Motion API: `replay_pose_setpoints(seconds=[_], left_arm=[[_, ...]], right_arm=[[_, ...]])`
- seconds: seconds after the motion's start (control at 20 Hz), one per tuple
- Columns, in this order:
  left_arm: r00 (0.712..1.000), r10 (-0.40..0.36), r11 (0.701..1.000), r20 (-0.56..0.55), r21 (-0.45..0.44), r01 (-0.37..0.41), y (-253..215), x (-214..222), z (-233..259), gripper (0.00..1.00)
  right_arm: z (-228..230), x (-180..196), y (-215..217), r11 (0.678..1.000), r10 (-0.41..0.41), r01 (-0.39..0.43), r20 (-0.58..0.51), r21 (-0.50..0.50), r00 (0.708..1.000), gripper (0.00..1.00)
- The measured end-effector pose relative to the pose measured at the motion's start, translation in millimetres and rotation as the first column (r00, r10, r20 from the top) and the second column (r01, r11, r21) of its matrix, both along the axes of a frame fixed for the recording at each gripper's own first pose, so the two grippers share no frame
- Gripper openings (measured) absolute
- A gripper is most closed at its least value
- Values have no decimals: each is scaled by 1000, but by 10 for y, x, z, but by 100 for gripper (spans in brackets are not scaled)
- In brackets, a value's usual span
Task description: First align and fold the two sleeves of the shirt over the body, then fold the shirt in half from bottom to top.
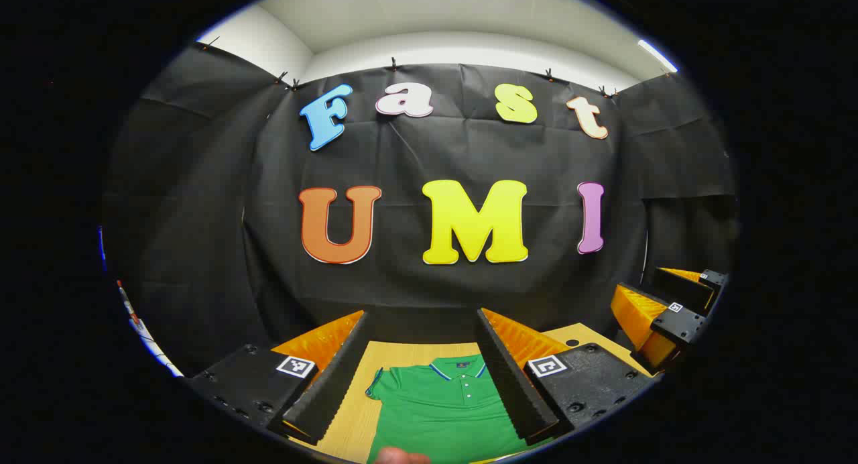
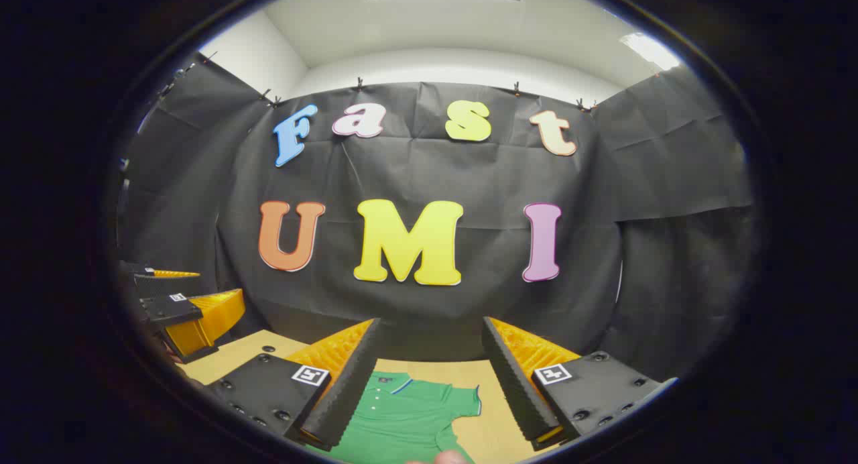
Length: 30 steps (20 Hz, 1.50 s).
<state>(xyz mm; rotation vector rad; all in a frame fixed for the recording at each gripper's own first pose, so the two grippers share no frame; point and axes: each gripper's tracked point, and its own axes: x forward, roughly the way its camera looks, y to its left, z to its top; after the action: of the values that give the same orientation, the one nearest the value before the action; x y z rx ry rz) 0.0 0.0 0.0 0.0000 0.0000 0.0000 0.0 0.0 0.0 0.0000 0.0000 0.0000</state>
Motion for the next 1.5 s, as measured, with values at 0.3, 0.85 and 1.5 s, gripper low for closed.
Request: replay_pose_setpoints(seconds=[0.3,0.85,1.5], left_arm=[[999,39,999,19,13,-39,131,-17,65,99],[999,29,999,17,13,-30,59,-32,36,99],[1000,-3,1000,2,16,3,-76,52,-120,99]], right_arm=[[-23,82,39,1000,11,-10,-23,28,1000,92],[-12,73,0,1000,13,-12,-25,23,1000,93],[-101,197,-80,1000,19,-18,-57,11,998,92]])
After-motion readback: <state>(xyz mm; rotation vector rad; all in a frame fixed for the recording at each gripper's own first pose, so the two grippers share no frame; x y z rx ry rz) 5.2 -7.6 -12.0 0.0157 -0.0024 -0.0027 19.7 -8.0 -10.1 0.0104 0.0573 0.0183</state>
